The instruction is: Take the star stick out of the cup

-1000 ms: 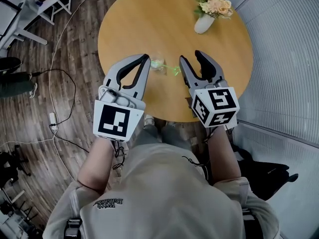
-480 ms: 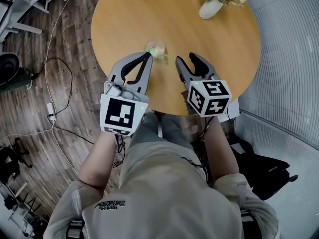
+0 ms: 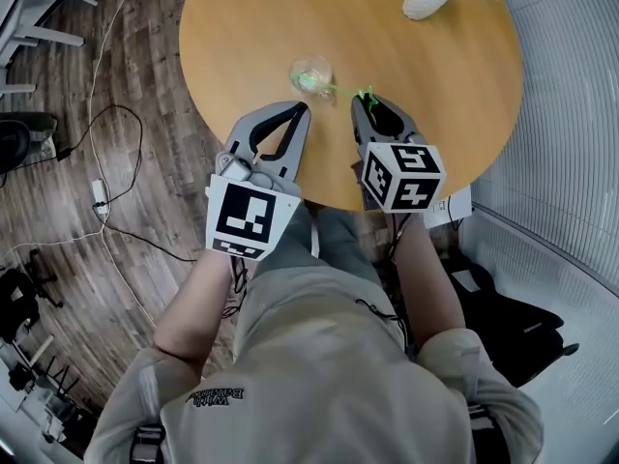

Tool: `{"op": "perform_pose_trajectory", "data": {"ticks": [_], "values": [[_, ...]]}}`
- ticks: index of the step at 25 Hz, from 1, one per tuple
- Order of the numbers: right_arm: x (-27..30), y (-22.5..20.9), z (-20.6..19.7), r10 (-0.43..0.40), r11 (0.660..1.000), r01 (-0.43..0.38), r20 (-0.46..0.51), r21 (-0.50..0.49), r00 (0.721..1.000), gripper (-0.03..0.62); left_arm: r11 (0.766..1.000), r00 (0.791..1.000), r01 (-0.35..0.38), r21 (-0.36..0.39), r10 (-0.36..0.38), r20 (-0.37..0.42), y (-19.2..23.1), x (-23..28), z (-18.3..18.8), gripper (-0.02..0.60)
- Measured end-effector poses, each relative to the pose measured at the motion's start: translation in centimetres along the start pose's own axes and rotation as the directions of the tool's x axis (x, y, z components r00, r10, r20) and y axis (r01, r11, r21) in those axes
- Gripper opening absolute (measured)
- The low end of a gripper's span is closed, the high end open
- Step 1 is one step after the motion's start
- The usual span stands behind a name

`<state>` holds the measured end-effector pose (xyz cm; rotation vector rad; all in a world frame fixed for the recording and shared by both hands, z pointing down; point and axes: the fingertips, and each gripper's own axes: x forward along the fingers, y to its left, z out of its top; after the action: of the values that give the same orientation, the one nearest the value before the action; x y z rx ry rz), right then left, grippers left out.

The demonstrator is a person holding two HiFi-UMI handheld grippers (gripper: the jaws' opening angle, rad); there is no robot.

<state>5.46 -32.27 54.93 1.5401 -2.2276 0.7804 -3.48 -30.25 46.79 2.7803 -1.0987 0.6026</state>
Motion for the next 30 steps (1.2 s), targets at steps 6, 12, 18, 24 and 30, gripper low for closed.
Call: {"op": "perform_pose_trajectory", "data": {"ticks": [6, 12, 18, 24, 30], "values": [[-0.1, 0.0, 0.3, -0.001, 1.0, 0.001, 0.029, 0.003, 1.0, 0.042, 1.0, 1.0, -0.001, -0.015, 0.001, -0.006, -0.4, -0.5, -0.5, 0.02], [-1.6, 0.4, 3.2, 0.022, 1.0, -0.021, 0.097, -0.01, 0.995, 0.037, 1.0, 1.0, -0.022, 0.001, 0.022, 0.02, 0.2, -1.0, 1.0, 0.02], [-5.5, 1.5, 8.3, 0.054, 0.998, -0.046, 0.202, -0.041, 0.978, 0.035, 0.998, 0.995, -0.063, 0.03, 0.06, 0.082, 1.3, -2.1, 4.8, 0.02], [-12.1, 2.7, 16.2, 0.081, 0.995, -0.051, 0.388, -0.087, 0.918, 0.035, 0.992, 0.983, -0.109, 0.058, 0.099, 0.154, 2.5, -2.9, 9.7, 0.02], [-18.3, 3.3, 22.6, 0.086, 0.989, -0.006, 0.542, -0.147, 0.836, 0.035, 0.985, 0.965, -0.13, 0.112, 0.1, 0.242, 3.1, -3.9, 15.2, 0.02]]}}
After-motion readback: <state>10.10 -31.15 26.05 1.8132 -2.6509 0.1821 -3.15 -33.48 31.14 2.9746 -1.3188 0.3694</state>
